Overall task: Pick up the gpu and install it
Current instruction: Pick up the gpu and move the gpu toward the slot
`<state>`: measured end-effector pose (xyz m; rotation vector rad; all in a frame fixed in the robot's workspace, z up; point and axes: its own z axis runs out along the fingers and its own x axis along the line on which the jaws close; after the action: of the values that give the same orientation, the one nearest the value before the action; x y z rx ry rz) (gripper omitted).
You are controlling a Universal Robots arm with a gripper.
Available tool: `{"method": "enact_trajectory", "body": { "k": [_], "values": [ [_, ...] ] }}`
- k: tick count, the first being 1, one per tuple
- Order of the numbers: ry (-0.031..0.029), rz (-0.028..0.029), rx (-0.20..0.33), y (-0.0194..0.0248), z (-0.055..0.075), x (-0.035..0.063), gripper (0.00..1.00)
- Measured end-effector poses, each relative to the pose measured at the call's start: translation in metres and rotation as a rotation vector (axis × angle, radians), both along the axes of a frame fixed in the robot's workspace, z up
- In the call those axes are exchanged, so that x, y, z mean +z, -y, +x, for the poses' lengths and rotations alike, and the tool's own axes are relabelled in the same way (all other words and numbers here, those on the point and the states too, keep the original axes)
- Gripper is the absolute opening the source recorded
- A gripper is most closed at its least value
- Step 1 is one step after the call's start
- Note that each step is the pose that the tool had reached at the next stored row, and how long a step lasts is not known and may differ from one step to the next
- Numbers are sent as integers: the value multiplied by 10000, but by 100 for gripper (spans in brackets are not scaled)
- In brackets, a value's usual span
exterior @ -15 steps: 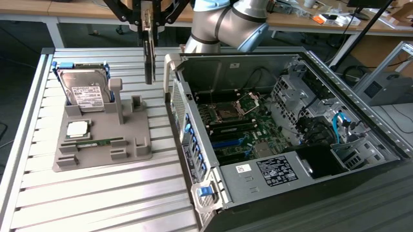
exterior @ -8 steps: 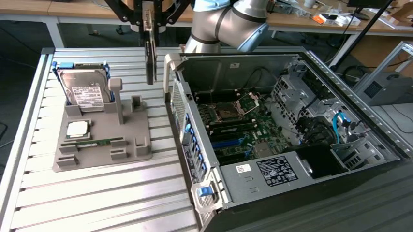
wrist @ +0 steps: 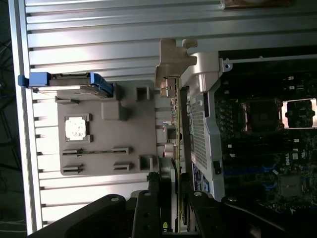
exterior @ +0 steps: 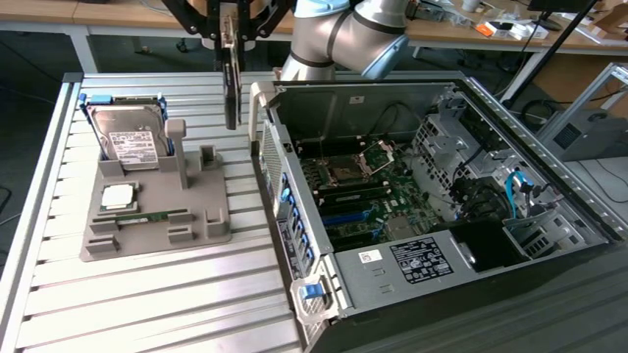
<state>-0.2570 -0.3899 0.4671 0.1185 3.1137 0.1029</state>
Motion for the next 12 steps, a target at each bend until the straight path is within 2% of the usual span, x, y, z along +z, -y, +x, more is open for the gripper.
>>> {"method": "enact_trajectory", "body": {
  "k": [12],
  "values": [
    [0, 0, 0, 13, 57, -2, 27]
  ]
}}
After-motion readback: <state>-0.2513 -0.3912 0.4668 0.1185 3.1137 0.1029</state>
